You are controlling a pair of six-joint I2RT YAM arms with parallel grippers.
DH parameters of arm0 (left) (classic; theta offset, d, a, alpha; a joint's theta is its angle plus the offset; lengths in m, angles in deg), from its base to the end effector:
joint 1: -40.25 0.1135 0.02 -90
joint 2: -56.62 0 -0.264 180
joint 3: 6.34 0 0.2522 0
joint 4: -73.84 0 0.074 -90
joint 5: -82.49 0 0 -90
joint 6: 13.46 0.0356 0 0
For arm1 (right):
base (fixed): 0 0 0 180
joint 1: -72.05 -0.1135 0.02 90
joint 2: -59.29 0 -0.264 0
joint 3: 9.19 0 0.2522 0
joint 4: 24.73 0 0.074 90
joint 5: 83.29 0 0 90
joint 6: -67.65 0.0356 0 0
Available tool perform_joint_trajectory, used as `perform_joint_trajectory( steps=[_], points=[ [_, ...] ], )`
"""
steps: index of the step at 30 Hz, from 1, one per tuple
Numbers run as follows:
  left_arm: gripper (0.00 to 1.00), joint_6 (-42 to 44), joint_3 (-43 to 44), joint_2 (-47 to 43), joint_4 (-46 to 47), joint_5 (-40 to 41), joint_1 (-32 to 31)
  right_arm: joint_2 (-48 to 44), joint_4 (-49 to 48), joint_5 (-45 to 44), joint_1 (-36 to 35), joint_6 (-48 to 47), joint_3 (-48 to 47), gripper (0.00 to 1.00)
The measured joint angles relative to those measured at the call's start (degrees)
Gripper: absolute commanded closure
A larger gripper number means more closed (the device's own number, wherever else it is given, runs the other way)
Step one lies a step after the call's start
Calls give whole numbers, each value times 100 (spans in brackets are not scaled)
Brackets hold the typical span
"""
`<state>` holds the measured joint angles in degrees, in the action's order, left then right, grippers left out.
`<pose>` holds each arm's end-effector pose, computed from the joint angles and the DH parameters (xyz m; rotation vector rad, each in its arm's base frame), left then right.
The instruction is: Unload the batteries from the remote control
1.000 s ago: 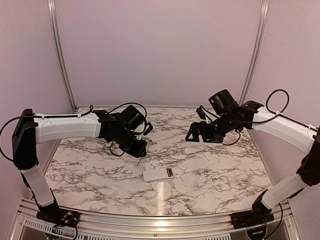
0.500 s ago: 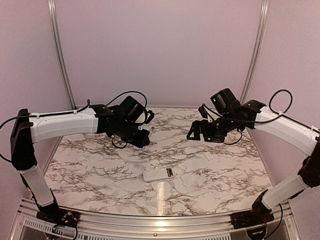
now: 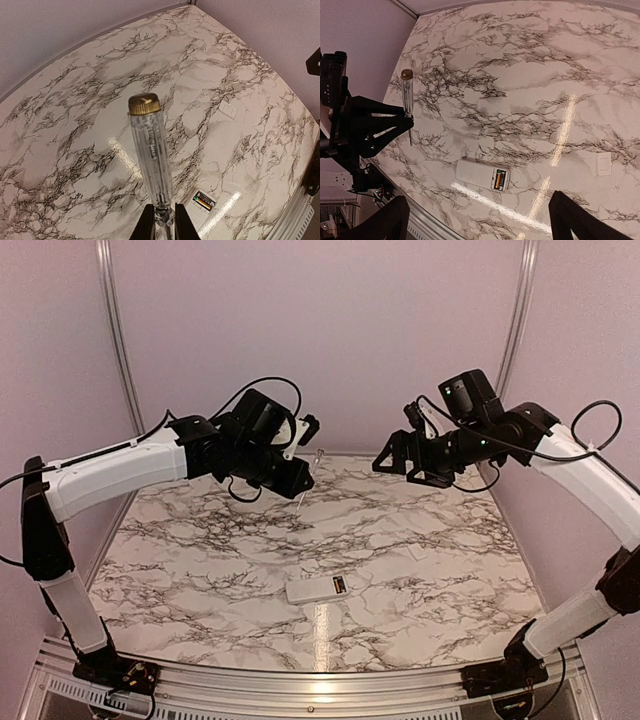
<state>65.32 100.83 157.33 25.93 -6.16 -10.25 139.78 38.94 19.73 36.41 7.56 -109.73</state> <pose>0.2562 -0.3095 0.3287 0.7786 2.2190 -0.5202 0.2326 0.1767 0.3854 -0.2429 2.4489 0.8059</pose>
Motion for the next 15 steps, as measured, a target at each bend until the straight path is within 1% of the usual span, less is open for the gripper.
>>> perform_joint_trajectory(
  steps=[4, 6, 8, 12, 15],
  points=[
    [100, 170, 306, 0, 0, -339, 0, 0, 33, 236, 0, 243, -46, 5],
    [100, 238, 341, -2, 2, -461, -2, -13, 22, 356, 0, 369, -39, 2],
    [100, 343, 341, 0, -4, -586, -2, -61, 4, 511, 0, 544, -35, 2],
    [100, 798, 330, -2, -31, -675, -81, -216, -33, 776, 0, 796, -35, 3],
    [100, 1241, 269, -24, -37, -629, -273, -343, -149, 1058, 0, 1060, 17, 4]
  ],
)
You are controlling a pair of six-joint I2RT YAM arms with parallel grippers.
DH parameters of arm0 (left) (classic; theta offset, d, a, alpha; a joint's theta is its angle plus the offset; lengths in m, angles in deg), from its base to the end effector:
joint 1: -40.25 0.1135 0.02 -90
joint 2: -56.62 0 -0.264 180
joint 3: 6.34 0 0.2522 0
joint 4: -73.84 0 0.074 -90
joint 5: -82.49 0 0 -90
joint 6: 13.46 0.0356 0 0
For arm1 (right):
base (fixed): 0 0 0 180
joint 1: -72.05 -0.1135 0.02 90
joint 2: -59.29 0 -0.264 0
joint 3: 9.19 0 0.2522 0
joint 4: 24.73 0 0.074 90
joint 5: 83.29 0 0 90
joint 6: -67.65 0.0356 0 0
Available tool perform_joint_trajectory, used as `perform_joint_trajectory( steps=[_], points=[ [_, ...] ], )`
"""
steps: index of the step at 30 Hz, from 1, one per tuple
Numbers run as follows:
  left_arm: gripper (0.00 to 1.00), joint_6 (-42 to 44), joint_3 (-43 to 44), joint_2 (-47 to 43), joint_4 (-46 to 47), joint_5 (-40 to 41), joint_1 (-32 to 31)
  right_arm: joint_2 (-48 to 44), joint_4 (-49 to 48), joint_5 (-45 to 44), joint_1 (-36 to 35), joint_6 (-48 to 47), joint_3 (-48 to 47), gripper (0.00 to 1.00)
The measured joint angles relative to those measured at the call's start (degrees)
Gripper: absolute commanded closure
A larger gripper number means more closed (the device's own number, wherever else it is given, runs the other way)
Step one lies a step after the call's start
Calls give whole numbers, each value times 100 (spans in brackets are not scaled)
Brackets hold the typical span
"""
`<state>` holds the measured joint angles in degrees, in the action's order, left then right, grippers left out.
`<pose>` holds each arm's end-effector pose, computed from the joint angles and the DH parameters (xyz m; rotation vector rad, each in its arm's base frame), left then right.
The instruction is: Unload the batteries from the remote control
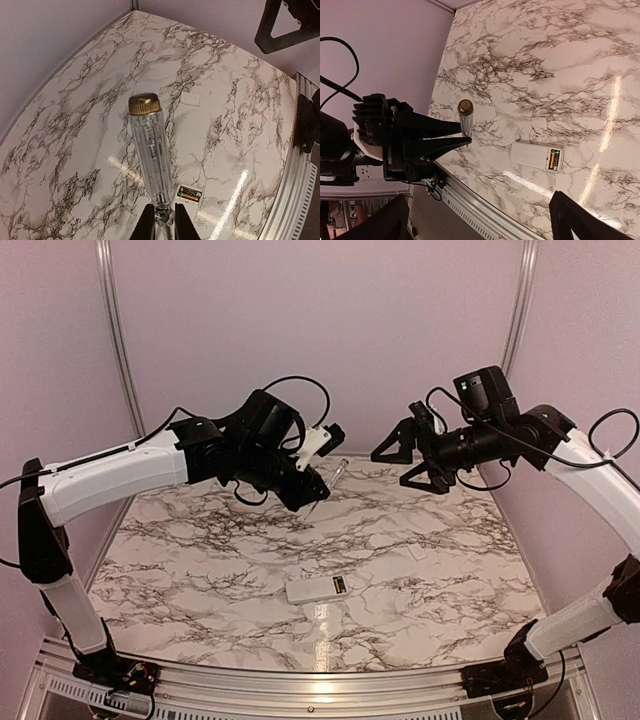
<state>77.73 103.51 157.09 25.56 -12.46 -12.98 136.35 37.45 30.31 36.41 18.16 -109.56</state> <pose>0.2382 -0.3239 0.3455 1.0999 2.0347 -0.5748 0.2156 0.1721 0.4037 -0.1402 2.4520 1.1228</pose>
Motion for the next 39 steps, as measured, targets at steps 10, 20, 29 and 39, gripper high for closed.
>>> perform_joint_trajectory(
  steps=[10, 20, 29, 39],
  points=[
    [100, 1228, -490, -249, 107, 4, -612, -295, -997, 992, 0, 1220, 1241, 10],
    [100, 1781, -577, -334, 380, 9, -723, -376, -1259, 1342, 0, 1681, 1615, 12],
    [100, 2229, -577, -334, 387, 186, -920, -372, -1541, 1569, -26, 1987, 1679, 15],
    [100, 2507, -573, -330, 387, 474, -1027, -118, -1735, 1746, -295, 2144, 1681, 20]
  ],
)
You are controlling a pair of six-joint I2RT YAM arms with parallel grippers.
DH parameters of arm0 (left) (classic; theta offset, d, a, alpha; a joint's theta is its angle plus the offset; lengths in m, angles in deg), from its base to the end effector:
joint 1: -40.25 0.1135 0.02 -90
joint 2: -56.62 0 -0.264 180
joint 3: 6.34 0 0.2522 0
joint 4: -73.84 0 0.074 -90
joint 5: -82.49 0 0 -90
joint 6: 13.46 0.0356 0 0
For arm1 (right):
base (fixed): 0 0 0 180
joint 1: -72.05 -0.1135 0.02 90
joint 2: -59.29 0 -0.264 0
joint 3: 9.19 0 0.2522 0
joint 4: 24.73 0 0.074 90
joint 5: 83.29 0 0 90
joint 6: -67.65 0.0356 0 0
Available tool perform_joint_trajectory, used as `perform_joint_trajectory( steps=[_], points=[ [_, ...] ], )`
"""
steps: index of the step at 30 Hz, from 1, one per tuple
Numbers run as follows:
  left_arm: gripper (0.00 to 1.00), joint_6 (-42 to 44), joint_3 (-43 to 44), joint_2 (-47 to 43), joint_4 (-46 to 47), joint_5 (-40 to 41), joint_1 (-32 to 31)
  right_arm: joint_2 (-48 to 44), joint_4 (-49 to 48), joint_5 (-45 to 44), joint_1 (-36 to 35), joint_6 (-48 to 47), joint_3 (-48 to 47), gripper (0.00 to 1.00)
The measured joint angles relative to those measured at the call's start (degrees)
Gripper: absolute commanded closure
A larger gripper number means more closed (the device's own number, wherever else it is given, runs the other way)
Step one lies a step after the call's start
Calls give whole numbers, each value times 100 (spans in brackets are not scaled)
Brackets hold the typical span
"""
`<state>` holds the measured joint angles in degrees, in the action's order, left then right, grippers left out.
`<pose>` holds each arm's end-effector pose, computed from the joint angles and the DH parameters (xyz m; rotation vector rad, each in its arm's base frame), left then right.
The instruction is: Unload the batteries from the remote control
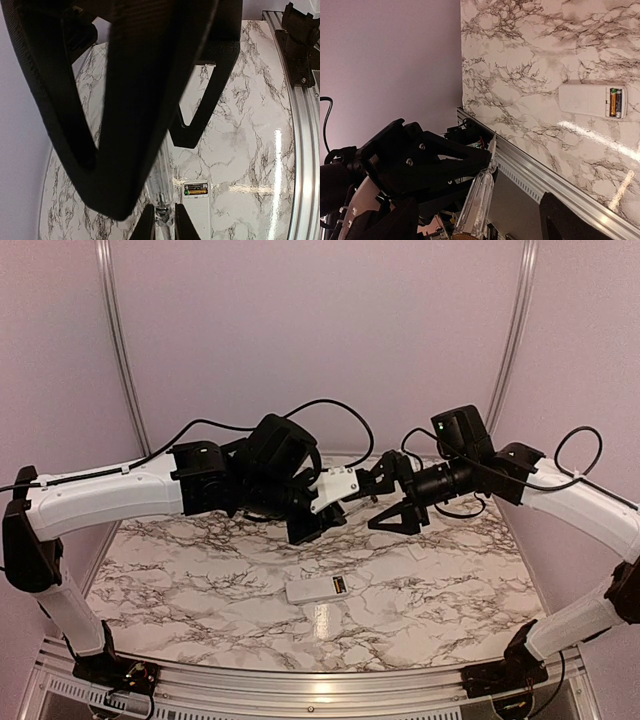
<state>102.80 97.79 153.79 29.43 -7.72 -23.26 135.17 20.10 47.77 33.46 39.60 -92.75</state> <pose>0.1740 -0.3494 0.3394 1.5882 1.5917 -0.3584 0.2089 0.1966 0.3423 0.0524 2.6378 1.6121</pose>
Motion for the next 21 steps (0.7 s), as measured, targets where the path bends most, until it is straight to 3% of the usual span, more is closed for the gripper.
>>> perform_joint_trajectory(
  steps=[15, 21],
  points=[
    [100, 238, 0, 87, 208, 487, -197, 42, -367, -96, -236, 452, 448, 50],
    [100, 323, 0, 175, 214, 608, -280, 42, -365, -157, -238, 531, 461, 53]
  ],
)
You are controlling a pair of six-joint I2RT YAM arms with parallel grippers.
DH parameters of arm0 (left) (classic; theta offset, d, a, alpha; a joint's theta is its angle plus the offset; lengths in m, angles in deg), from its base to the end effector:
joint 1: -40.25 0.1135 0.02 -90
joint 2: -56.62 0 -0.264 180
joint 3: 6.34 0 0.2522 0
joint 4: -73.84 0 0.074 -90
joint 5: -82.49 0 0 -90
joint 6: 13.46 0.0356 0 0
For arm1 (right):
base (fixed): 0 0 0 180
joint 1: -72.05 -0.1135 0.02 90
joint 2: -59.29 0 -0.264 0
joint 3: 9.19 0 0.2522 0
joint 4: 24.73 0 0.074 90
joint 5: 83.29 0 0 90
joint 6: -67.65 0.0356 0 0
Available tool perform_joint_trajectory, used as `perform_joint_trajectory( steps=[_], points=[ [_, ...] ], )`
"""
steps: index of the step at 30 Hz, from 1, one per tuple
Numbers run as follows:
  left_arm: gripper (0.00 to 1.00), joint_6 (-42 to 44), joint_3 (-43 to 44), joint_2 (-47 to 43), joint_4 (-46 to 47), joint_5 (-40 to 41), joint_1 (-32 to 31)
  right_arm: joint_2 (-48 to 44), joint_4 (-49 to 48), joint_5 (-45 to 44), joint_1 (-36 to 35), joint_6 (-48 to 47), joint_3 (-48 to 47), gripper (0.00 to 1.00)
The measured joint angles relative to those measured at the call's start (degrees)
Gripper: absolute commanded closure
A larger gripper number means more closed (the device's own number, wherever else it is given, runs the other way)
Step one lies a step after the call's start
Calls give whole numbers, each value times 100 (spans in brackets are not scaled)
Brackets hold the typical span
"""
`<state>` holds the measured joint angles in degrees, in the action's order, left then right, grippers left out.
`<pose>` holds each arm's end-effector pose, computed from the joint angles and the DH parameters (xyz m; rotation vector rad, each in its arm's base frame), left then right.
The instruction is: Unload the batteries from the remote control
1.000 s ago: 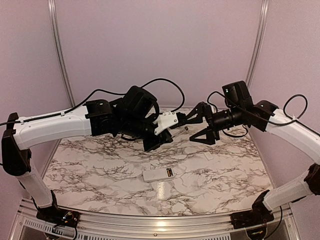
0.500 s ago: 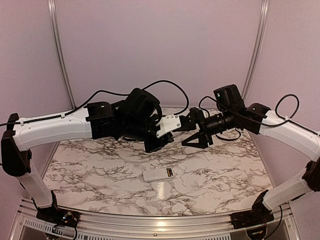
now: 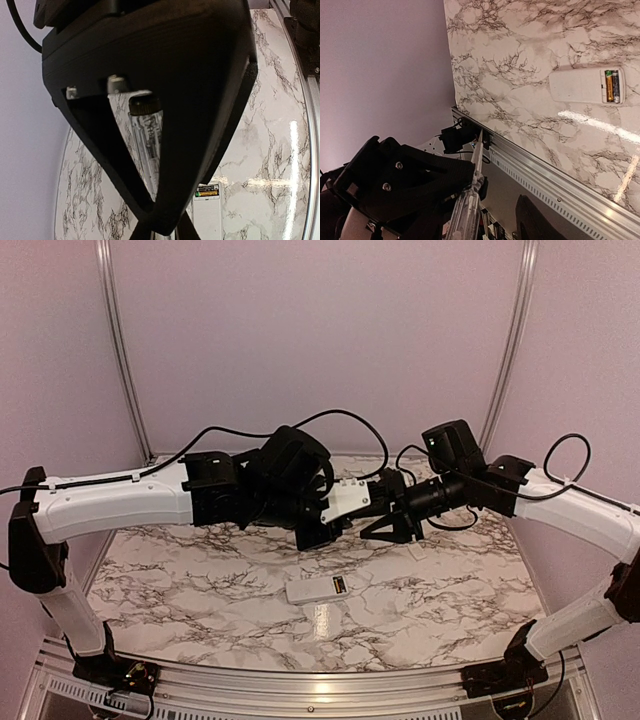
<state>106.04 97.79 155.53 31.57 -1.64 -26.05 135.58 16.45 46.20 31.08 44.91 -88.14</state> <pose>0.1639 -0.3642 0.3313 1.6117 1.5328 -0.2414 0.2032 0.2064 0.3185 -0.1562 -2.6866 -1.5937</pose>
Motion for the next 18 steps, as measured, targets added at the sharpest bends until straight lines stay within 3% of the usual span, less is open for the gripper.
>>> perform_joint_trajectory(
  steps=[11, 18],
  points=[
    [100, 205, 0, 52, -11, 173, -98, 11, 15, -28, 0, -61, -20, 71],
    [100, 326, 0, 68, -57, 223, -105, 76, 28, -39, 0, -109, -24, 72]
  ],
)
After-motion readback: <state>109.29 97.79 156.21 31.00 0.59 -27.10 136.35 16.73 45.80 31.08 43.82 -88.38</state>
